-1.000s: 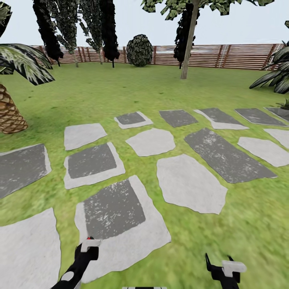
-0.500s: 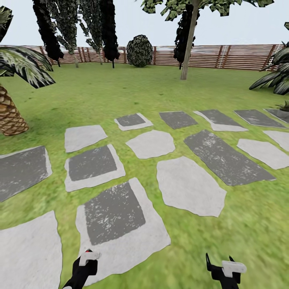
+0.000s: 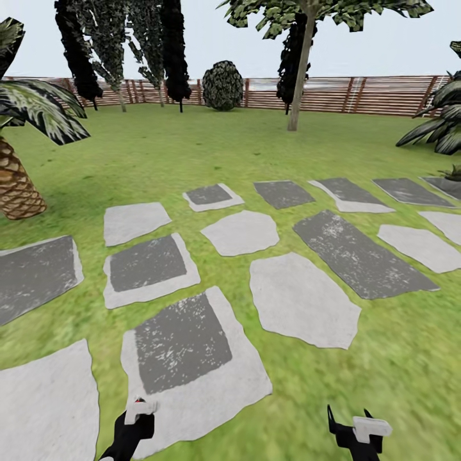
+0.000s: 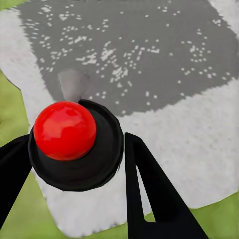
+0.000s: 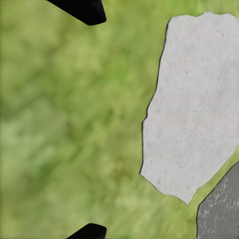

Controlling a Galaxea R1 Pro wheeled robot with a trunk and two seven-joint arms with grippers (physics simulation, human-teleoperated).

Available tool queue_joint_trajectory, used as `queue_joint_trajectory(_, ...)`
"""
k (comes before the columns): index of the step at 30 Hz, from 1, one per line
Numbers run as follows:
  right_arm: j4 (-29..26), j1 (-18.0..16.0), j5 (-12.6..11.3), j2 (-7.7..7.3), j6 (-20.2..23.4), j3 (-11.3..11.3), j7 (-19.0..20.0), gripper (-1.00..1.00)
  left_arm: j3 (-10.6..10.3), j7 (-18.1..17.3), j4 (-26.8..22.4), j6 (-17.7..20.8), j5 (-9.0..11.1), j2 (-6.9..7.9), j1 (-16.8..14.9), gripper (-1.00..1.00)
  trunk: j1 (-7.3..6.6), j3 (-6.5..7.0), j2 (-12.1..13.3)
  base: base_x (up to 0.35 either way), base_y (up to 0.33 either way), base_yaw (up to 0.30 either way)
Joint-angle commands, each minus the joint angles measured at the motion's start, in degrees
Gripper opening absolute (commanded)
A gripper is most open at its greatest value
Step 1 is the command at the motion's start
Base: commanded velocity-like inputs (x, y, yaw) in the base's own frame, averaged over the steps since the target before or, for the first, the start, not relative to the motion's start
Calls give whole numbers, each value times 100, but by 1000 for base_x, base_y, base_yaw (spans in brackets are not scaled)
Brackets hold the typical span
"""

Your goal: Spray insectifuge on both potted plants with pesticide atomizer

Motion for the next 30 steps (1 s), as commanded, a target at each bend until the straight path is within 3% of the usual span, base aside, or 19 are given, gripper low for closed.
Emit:
queue_joint_trajectory(1, 4, -3, 5, 1, -16, -18, 1, 100, -25, -9, 5, -18, 59, 3, -3, -100, -1, 5, -2, 0, 0, 0)
queue_joint_trajectory(16, 4, -3, 12, 6, -16, -14, 1, 100, -26, 0, 0, -18, 52, 3, 41, -100, -1, 139, -2, 0, 0, 3)
queue_joint_trajectory(30, 4, -3, 14, 19, -16, -14, 2, 100, -26, 0, 4, -19, 52, 0, 50, -100, -1, 216, -2, 0, 0, 212)
